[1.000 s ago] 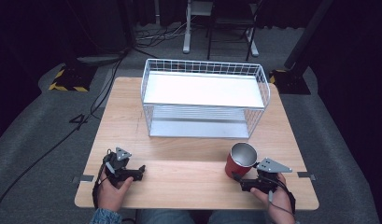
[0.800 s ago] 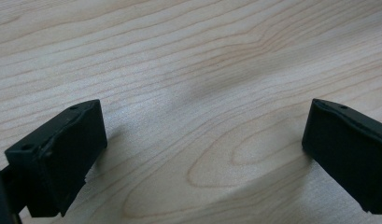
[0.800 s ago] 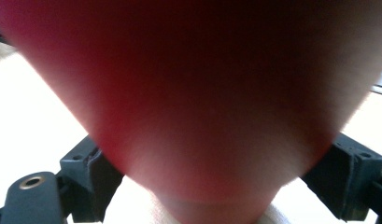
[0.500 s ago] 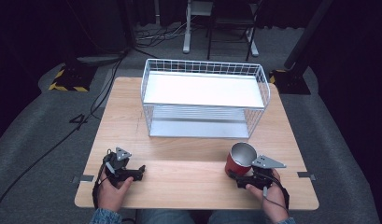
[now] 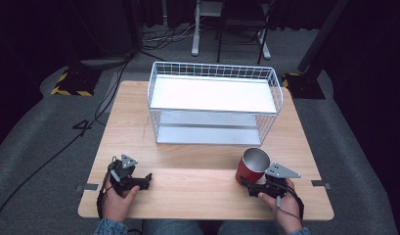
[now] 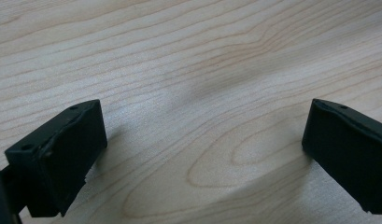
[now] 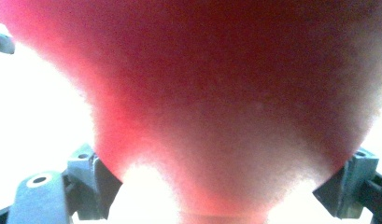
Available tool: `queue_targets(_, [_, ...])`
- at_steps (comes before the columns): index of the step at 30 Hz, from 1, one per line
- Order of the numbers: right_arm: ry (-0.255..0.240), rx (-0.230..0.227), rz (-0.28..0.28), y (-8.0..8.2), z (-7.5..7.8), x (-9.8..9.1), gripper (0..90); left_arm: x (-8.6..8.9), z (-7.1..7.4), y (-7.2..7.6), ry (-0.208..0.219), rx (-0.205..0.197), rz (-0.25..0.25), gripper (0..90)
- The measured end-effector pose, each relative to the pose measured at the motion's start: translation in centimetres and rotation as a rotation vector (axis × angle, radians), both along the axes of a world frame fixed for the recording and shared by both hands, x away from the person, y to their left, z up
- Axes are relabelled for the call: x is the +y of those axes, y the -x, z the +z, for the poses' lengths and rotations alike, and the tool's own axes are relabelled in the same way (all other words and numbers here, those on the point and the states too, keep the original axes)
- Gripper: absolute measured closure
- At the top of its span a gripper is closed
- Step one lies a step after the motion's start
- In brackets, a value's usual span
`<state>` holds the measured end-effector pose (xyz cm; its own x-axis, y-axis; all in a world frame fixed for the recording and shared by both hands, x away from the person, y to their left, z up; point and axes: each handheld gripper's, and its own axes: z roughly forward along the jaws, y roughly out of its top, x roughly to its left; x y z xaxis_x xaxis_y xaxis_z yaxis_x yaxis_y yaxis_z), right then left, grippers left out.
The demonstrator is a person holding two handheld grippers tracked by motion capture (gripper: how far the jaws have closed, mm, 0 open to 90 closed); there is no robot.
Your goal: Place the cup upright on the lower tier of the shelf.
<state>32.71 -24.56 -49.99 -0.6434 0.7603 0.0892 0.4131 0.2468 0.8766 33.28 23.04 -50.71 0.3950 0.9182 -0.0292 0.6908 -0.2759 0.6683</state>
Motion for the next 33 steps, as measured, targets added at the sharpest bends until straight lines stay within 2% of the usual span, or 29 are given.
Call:
queue_targets(9, [0.018, -0.011, 0.002, 0.1, 0.2, 0.0, 16.5, 0.0, 0.0, 0.0, 0.000, 0.000, 0.000, 0.2])
queue_targets(18, [0.018, -0.046, 0.008, -0.1, 1.6, 0.3, 16.5, 0.0, 0.0, 0.0, -0.001, 0.000, 0.000, 0.2])
queue_targets(24, [0.027, -0.066, 0.029, -0.8, 2.7, 1.2, 16.5, 0.0, 0.0, 0.0, 0.000, 0.000, 0.000, 0.2])
queue_targets(33, [0.040, -0.067, 0.065, -2.1, 3.5, 3.0, 16.5, 0.0, 0.0, 0.0, 0.002, 0.000, 0.004, 0.2])
